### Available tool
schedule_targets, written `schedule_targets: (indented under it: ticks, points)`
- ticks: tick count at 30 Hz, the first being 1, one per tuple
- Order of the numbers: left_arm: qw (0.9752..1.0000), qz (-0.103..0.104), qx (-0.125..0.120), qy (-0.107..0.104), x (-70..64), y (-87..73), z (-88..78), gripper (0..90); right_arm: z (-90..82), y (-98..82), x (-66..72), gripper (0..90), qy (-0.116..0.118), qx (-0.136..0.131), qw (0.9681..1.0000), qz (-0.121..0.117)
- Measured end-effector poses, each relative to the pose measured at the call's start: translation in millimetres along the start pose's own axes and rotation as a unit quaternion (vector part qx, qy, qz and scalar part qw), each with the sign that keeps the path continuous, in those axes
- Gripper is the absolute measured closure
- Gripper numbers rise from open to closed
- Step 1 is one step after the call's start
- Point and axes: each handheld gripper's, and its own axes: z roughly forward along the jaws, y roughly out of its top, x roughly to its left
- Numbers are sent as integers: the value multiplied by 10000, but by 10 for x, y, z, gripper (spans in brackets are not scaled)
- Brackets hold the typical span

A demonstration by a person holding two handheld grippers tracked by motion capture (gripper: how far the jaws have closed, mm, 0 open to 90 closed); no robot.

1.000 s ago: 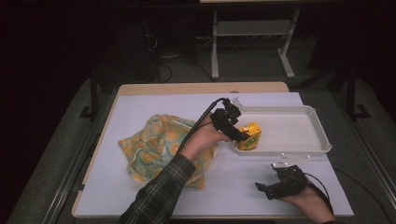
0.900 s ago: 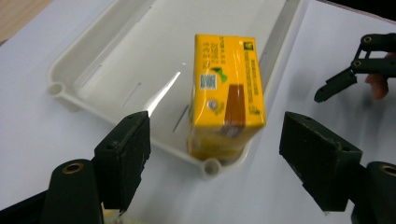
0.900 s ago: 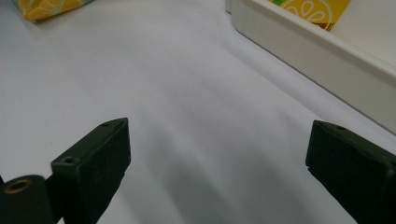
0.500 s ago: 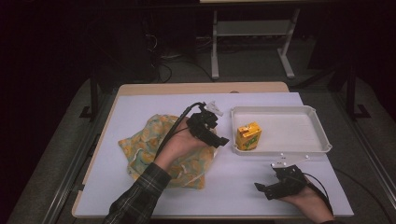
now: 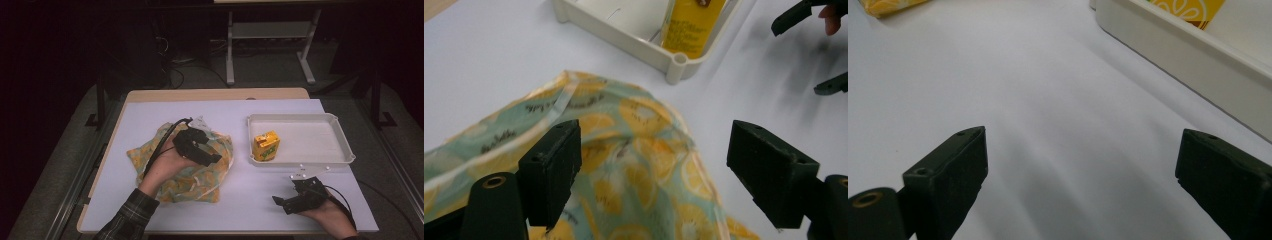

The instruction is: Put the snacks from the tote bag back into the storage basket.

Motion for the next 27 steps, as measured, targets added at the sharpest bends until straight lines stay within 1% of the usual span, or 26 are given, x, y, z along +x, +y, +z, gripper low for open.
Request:
schedule_targets:
  ticks: [3,4,5,6,7,9,11,12,14,15,18,19,20,22,23,25,27]
  points:
    - [10000,-52,-20,61,16,-109,-62,201,-1,1,0,63,-7,-7,10000,9]
    - [10000,-52,-20,61,16,-109,-62,191,-1,1,0,63,-7,-7,10000,9]
    - [9999,-96,-36,88,18,-148,-79,191,-1,1,0,63,-6,-5,10000,7]
    - [9999,-110,-37,123,28,-224,-122,168,0,1,0,63,-4,-1,10000,0]
    - [9998,-139,-52,148,28,-262,-145,164,2,0,1,63,-5,-4,10000,-3]
    - [9997,-111,-64,226,39,-335,-188,154,6,0,3,63,0,-14,10000,0]
    - [9994,-145,-68,292,41,-413,-226,143,6,1,-1,63,-14,-24,10000,-43]
    - [9993,-183,-81,308,41,-453,-242,142,2,1,3,63,-7,-3,10000,-24]
    - [9991,-150,-78,395,54,-530,-285,138,1,2,1,63,-11,-8,10000,-33]
    - [9989,-209,-111,415,49,-571,-309,138,0,2,0,63,-15,-12,10000,-29]
    - [9983,-237,-150,507,57,-691,-394,138,-7,6,1,63,-24,-6,10000,9]
    - [9981,-238,-152,548,59,-732,-426,138,-8,6,-4,63,-34,-28,10000,-19]
    - [9978,-283,-182,569,60,-777,-454,138,-9,7,-11,64,-32,-61,10000,-54]
    - [9972,-329,-218,639,55,-869,-507,138,-17,7,-16,68,-16,-62,10000,-33]
    - [9970,-333,-193,673,52,-914,-533,139,-26,9,-15,69,-25,-37,10000,-7]
    - [9964,-380,-187,730,55,-1012,-576,138,-47,15,-26,115,-18,-86,10000,-9]
    - [9959,-440,-191,772,62,-1103,-629,139,-69,22,-39,133,-20,-121,9999,-1]
